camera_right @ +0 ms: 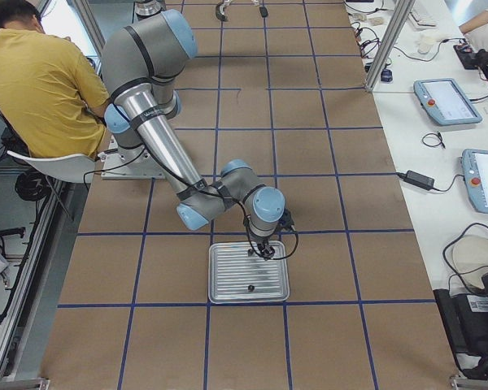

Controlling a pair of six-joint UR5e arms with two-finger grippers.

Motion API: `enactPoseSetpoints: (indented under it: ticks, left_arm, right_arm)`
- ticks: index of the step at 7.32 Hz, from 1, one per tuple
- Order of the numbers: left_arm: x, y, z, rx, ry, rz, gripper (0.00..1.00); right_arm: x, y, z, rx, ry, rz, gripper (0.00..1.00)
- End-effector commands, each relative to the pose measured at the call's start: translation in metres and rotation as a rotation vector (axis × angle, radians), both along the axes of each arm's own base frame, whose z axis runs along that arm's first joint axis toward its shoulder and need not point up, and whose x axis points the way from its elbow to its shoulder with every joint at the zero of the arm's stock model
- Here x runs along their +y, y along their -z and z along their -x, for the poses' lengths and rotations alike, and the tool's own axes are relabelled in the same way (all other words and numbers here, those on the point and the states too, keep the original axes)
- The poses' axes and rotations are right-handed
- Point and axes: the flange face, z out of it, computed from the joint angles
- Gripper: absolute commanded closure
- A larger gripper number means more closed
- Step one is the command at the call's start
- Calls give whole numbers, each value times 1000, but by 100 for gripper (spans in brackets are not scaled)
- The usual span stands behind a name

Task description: Place bearing gear from tray to pile

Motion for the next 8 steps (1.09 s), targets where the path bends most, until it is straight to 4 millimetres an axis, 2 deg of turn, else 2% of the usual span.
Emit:
enactPoseSetpoints:
  ticks: [1, 2, 4, 5, 8]
  left_arm:
    - [-1, 0, 0, 0, 0, 2, 0]
    - [0, 0, 0, 0, 0, -1, 0]
    - [0, 0, 0, 0, 0, 0, 0]
    - [0, 0, 0, 0, 0, 0, 0]
    - [1, 1, 0, -1, 0, -3, 0]
  right_arm:
    - [2, 9, 2, 3, 3, -18, 15]
    - [3, 8, 3, 5, 7, -18, 15]
    - [8, 11, 6, 31, 3, -65, 22]
    - [8, 15, 7, 33, 3, -78, 30]
    - [8, 21, 7, 25, 5, -82, 30]
